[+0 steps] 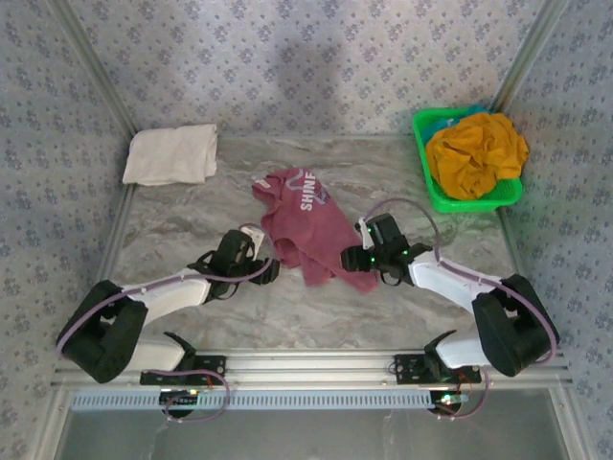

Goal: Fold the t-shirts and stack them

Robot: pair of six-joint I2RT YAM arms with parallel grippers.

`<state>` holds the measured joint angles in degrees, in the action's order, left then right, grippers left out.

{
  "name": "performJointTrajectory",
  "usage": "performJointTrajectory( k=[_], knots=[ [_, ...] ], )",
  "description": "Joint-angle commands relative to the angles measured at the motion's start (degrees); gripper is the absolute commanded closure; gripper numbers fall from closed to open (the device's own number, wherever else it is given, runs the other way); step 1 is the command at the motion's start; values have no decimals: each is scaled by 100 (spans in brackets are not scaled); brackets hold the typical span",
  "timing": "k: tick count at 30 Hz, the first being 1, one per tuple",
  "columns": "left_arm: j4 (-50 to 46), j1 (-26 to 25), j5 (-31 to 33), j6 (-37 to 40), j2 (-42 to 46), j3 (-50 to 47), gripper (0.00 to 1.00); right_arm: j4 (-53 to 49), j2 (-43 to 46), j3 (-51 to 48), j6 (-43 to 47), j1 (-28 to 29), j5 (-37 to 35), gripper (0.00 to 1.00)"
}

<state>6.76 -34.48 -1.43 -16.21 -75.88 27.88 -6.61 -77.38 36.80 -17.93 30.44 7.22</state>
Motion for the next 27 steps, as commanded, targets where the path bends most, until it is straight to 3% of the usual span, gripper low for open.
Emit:
performJointTrajectory(
  k=[1,7,10,15,16,20,27],
  knots=[
    [358,5,-58,-34,-195,234,28,425,-19,-181,-285,155,-194,36],
    [613,28,-139,-124,-635,526,34,381,-157,-402,-393,383,-442,35],
    [810,21,-168,-197,-779,555,46,436,-127,-564,-406,549,-673,36],
    [871,40,-175,-289,-1093,675,55,542,-128,-788,-636,600,-795,39],
    [895,43,-213,-312,-1125,679,61,485,-111,-780,-677,618,-854,40],
    [1050,64,-168,-472,-1097,571,82,403,-6,-823,-618,660,-988,57],
    [847,229,33,-605,-609,434,100,130,312,-635,-452,636,-1173,94]
  ],
)
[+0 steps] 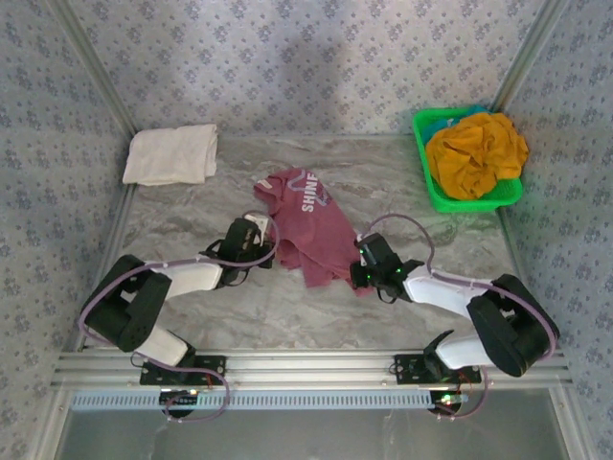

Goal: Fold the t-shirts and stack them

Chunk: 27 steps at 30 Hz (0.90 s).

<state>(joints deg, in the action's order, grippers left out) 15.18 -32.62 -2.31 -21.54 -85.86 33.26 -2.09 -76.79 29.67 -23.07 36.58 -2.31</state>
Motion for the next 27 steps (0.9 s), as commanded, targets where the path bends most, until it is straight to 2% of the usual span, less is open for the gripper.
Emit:
performJointTrajectory(
  k=[1,4,6,7,8,9,11,13,17,18,20,22,23,26,27],
  knots=[
    [-9,54,181,-62,546,-147,100,-370,347,112,96,12,-234,98],
    [-280,112,424,-28,1006,-182,100,-551,652,240,195,-30,-250,100],
    [-449,151,240,134,1206,-117,100,-667,837,300,222,-67,-225,100],
    [-577,143,74,232,1230,-22,91,-685,894,301,241,-84,-214,100],
    [-739,134,-79,295,1191,102,66,-679,927,303,257,-98,-222,96],
    [-904,112,-196,307,1103,229,51,-660,923,298,267,-128,-235,93],
    [-1010,38,-434,299,858,378,50,-577,833,277,268,-199,-199,96],
    [-871,-109,-500,231,598,410,44,-477,719,260,201,-254,-160,95],
    [-631,-412,-355,64,-87,509,38,-344,614,250,90,-268,-198,90],
    [-627,-444,-313,23,-266,556,37,-344,620,250,70,-267,-200,85],
    [-539,-472,-203,-81,-558,569,40,-387,622,235,23,-263,-198,82],
    [-462,-468,-107,-128,-745,576,52,-377,631,174,-9,-250,-136,74],
    [-483,-467,-9,-161,-795,592,57,-417,618,147,-37,-248,-130,65],
    [-626,-464,219,-158,-707,622,87,-540,613,68,-116,-189,-71,61],
    [-694,-464,321,-153,-605,606,89,-591,629,44,-143,-163,-72,60]
  ],
)
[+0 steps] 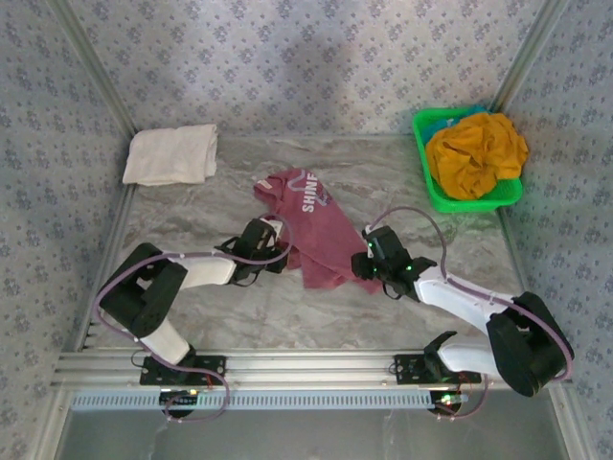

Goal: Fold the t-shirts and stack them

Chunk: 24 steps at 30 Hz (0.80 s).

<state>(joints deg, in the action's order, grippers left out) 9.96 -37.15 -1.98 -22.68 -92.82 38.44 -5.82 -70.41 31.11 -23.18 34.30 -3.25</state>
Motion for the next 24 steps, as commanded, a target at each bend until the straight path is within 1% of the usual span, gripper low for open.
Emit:
performJointTrajectory(
  k=[1,3,5,8,10,11,12,13,15,17,18,20,24],
  knots=[
    [-234,-12,375,-14,195,77,91,-247,14,-126,-150,97,38,59],
    [-448,1,621,61,458,72,94,-301,31,-167,-173,152,122,52],
    [-658,5,810,154,719,50,99,-371,15,-176,-213,235,202,49],
    [-922,25,1113,245,1167,-25,100,-437,6,-185,-211,426,266,46],
    [-1037,41,1298,279,1508,-126,100,-475,-11,-215,-248,530,261,46],
    [-1122,56,1425,289,1692,-161,100,-474,-44,-243,-257,574,255,48],
    [-1182,84,1536,314,1861,-218,100,-464,-88,-267,-266,601,206,52],
    [-1240,115,1608,345,2015,-267,100,-457,-128,-272,-266,612,151,60],
    [-1384,246,1741,422,2324,-335,100,-549,-239,-206,-292,588,-115,80],
    [-1604,375,1904,507,2606,-347,100,-561,-243,-121,-251,526,-215,93],
    [-1730,454,2006,577,2753,-336,100,-588,-202,-62,-225,486,-244,96],
    [-1909,588,2149,719,3059,-337,100,-730,-71,42,-218,401,-276,100],
    [-2084,846,2322,1023,3616,-336,100,-832,336,264,71,61,-196,100]
  ],
)
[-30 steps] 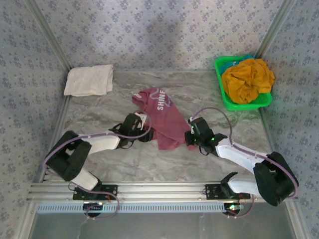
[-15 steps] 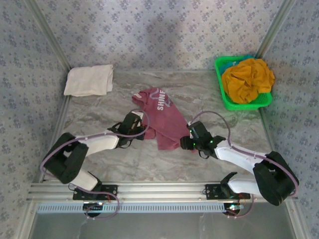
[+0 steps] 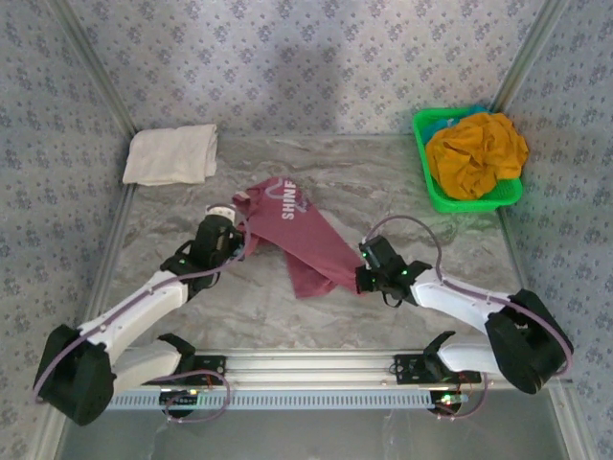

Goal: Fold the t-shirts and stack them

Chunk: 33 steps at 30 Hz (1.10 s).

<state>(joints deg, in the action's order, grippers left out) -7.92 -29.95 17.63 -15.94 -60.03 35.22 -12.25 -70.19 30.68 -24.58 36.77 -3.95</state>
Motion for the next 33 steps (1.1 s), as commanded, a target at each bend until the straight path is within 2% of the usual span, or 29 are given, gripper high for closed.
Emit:
performJointTrajectory(
  k=[1,5,7,10,13,18,21,29,31,33],
  knots=[
    [-350,171,394,420,460,0,100,-243,402,365,275,-287,-65,100],
    [-444,279,443,712,836,145,100,-456,719,821,662,-620,137,100],
    [-416,280,266,907,939,309,100,-479,734,1052,978,-653,667,99],
    [-462,280,63,1030,916,595,100,-421,422,1083,1344,-453,1382,69],
    [-465,280,13,1055,854,692,100,-331,-90,958,1642,223,1474,51],
    [-547,282,61,966,848,739,100,-157,-763,913,1654,1272,998,39],
    [-553,280,153,936,937,747,100,58,-861,756,1562,1531,537,30],
    [-473,288,201,946,914,885,100,393,-1531,691,1667,1656,172,30],
    [-482,288,290,965,919,908,100,396,-1669,753,1641,1653,-111,41],
    [-481,289,435,1003,947,914,100,354,-1691,834,1636,1624,-373,63]
  ],
)
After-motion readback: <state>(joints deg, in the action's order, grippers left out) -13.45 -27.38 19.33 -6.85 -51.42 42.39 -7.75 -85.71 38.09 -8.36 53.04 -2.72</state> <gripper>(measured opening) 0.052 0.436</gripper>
